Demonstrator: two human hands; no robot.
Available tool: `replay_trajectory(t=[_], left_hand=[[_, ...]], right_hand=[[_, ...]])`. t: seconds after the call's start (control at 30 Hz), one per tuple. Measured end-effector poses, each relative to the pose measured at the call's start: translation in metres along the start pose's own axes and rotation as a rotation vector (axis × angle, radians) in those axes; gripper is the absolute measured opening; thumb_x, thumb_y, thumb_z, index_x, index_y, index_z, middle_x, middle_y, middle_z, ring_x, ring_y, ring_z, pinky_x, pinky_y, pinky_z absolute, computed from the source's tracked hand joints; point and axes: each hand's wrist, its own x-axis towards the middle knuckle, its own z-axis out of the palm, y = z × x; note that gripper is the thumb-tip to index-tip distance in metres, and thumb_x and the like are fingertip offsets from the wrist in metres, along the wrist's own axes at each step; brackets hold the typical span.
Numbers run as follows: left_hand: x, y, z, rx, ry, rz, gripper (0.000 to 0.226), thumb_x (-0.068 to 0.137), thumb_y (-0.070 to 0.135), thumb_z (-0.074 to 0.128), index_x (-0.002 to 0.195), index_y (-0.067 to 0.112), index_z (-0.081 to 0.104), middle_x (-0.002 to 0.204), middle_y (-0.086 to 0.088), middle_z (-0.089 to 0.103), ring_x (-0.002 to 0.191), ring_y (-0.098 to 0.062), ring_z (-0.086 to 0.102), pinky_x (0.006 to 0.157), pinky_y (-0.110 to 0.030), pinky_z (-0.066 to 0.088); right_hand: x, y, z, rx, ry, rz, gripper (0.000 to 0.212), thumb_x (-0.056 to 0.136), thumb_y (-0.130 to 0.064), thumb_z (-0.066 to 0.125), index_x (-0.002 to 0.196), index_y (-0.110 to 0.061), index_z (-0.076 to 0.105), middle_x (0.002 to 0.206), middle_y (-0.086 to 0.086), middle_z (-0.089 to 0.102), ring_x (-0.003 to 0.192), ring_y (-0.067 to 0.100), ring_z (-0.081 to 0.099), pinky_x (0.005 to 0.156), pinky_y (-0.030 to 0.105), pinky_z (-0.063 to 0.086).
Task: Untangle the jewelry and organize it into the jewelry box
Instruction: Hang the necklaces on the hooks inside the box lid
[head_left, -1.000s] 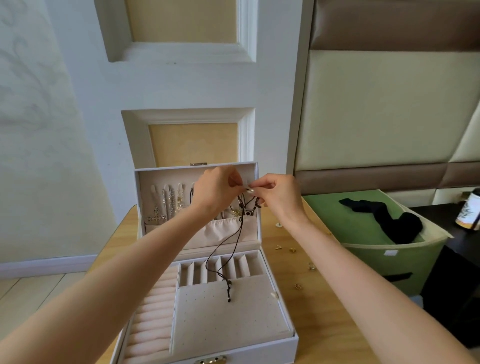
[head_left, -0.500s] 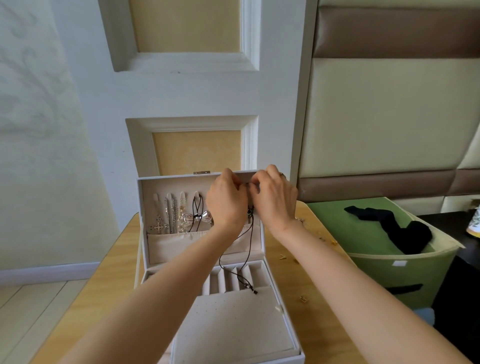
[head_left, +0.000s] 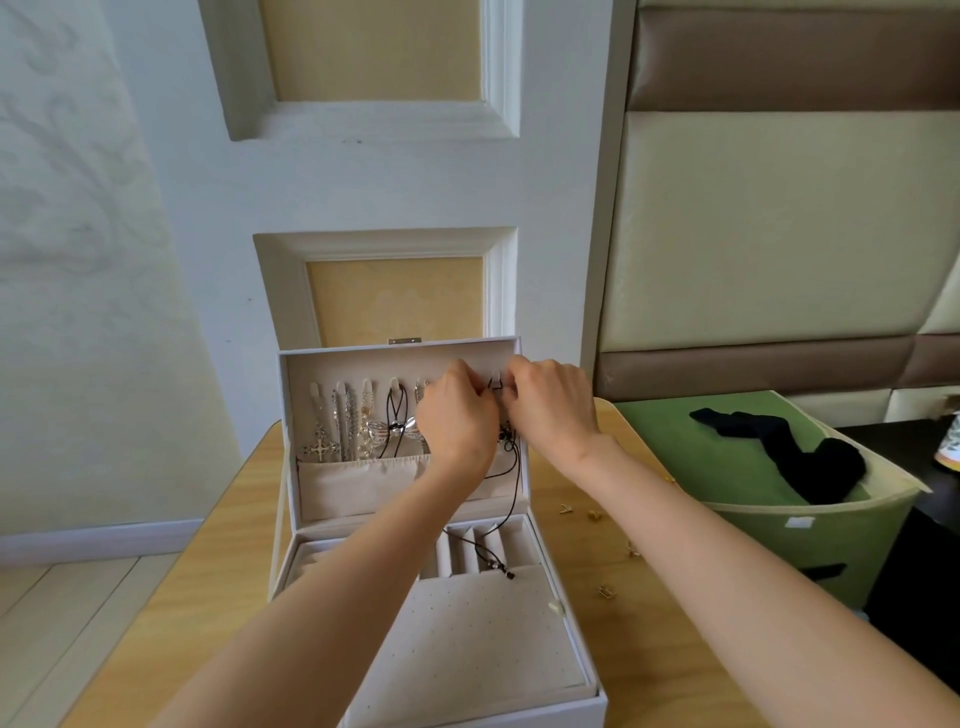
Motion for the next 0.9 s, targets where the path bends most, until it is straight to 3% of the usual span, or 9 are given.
replay_trajectory(t=[0.3,0.5,0.67,0.77,0.9], left_hand=[[0.004,-0.002,0.004,-0.111,0.131,0.015,0.003,0.084,0.014,0.056,0.086,0.013,0.059,0.082,-0.004,0.068,0.078,-0.027,0.060,0.062,-0.034,0.041],[0.011,0.003,0.001,-0.036,0.081,0.003,0.010,0.086,0.014,0.054,0.091,0.009,0.061,0.088,-0.006,0.068,0.084,-0.028,0.060,0.066,-0.034,0.041],[0.014,0.003,0.002,-0.003,0.025,-0.045,0.011,0.082,0.009,0.052,0.090,0.006,0.059,0.088,-0.010,0.067,0.087,-0.032,0.059,0.068,-0.036,0.044],[0.007,0.001,0.002,0.021,-0.020,-0.037,0.007,0.085,0.014,0.055,0.088,0.011,0.059,0.088,-0.009,0.067,0.087,-0.030,0.060,0.065,-0.034,0.041],[-0.013,-0.005,-0.006,0.097,-0.006,0.065,0.016,0.089,0.032,0.056,0.096,0.017,0.055,0.094,0.000,0.066,0.087,-0.026,0.062,0.062,-0.031,0.037]], right_hand=[[0.003,0.000,-0.005,0.077,0.071,0.033,0.013,0.093,-0.017,0.042,0.099,-0.013,0.053,0.078,0.011,0.066,0.073,0.035,0.060,0.057,0.031,0.029],[0.009,-0.004,-0.007,-0.029,0.029,0.021,0.017,0.093,-0.018,0.040,0.103,-0.011,0.051,0.079,0.011,0.065,0.067,0.033,0.055,0.056,0.031,0.029],[0.018,-0.008,-0.015,-0.052,-0.070,0.040,0.019,0.086,-0.015,0.048,0.102,-0.009,0.057,0.091,0.012,0.065,0.084,0.034,0.061,0.061,0.030,0.029],[0.014,-0.005,-0.017,0.000,-0.100,0.022,0.019,0.084,-0.011,0.048,0.098,-0.012,0.060,0.087,0.010,0.065,0.081,0.032,0.059,0.061,0.028,0.031],[-0.006,0.004,-0.014,0.133,0.027,-0.008,0.012,0.090,-0.015,0.049,0.096,-0.015,0.060,0.081,0.006,0.068,0.075,0.029,0.062,0.059,0.028,0.032]])
